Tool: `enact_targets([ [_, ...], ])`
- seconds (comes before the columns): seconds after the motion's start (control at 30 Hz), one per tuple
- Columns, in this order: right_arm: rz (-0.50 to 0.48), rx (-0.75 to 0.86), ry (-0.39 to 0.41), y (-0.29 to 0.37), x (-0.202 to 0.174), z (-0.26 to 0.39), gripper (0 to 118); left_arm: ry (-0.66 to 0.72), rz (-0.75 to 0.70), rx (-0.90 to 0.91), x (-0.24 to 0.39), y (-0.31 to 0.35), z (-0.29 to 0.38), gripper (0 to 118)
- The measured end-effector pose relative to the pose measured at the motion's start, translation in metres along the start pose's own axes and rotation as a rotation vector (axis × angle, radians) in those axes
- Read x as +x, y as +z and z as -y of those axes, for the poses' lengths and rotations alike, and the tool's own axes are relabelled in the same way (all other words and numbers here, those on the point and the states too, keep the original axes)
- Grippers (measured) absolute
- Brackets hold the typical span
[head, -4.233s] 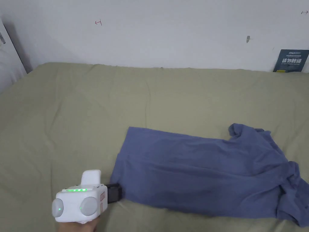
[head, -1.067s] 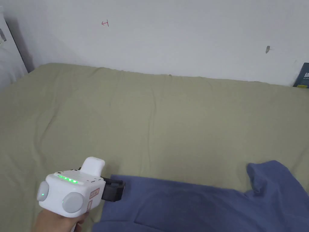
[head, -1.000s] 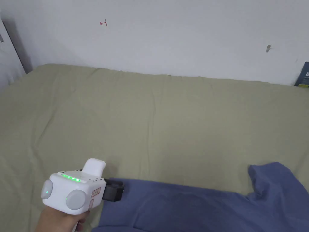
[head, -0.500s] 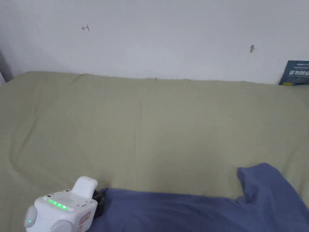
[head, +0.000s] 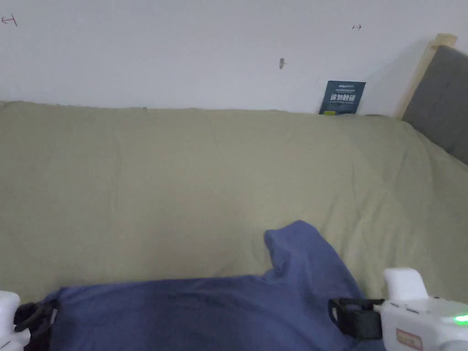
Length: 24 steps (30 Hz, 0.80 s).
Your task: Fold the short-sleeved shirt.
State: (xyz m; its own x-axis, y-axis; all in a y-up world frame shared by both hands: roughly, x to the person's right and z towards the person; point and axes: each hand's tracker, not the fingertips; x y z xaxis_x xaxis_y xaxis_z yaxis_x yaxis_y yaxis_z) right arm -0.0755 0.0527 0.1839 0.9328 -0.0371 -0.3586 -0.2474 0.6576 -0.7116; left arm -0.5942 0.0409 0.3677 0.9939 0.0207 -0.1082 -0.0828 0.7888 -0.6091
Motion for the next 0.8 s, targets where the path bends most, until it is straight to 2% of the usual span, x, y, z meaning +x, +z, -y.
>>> enact_targets([
  [0.03, 0.016, 0.026, 0.001, -0.016, 0.008, -0.009, 118, 0.001, 0.002, 0.0, 0.001, 0.001, 0.001, 1],
  [0.13, 0.093, -0.11, -0.046, -0.077, 0.035, -0.031, 118, 0.007, -0.001, -0.005, 0.007, 0.003, -0.001, 1],
  [0.23, 0.181, -0.148, -0.07, -0.115, 0.042, -0.043, 118, 0.018, 0.004, -0.01, 0.011, 0.002, -0.004, 1],
  [0.27, 0.19, -0.15, -0.059, -0.122, 0.04, -0.045, 118, 0.016, 0.002, -0.013, 0.011, 0.002, -0.005, 1],
  [0.33, 0.149, -0.219, -0.056, -0.134, 0.034, -0.045, 118, 0.015, 0.003, -0.018, 0.008, -0.002, -0.007, 1],
  [0.37, 0.115, -0.283, -0.044, -0.137, 0.024, -0.043, 112, 0.013, 0.002, -0.019, 0.009, -0.004, -0.008, 1],
  [0.43, 0.094, -0.251, 0.038, -0.129, 0.004, -0.037, 81, 0.005, 0.001, -0.026, 0.01, -0.006, -0.01, 1],
  [0.47, 0.145, -0.189, 0.055, -0.117, -0.005, -0.037, 60, 0.001, -0.005, -0.028, 0.012, -0.007, -0.009, 1],
  [0.5, 0.094, -0.191, 0.057, -0.112, -0.013, -0.036, 23, 0.003, -0.007, -0.031, 0.012, -0.009, -0.01, 1],
  [0.53, 0.077, -0.202, 0.073, -0.108, -0.017, -0.035, 2, 0.009, -0.007, -0.037, 0.011, -0.01, -0.011, 1],
  [0.63, 0.058, -0.185, 0.127, -0.092, -0.021, -0.033, 2, 0.04, 0.01, -0.048, 0.004, -0.018, -0.01, 1],
  [0.7, 0.115, -0.095, 0.173, -0.072, -0.018, -0.033, 2, 0.087, 0.005, -0.073, -0.006, -0.025, -0.009, 1],
  [0.8, 0.06, 0.052, 0.214, -0.029, -0.009, -0.032, 2, 0.124, 0.01, -0.074, -0.019, -0.015, -0.008, 1],
])
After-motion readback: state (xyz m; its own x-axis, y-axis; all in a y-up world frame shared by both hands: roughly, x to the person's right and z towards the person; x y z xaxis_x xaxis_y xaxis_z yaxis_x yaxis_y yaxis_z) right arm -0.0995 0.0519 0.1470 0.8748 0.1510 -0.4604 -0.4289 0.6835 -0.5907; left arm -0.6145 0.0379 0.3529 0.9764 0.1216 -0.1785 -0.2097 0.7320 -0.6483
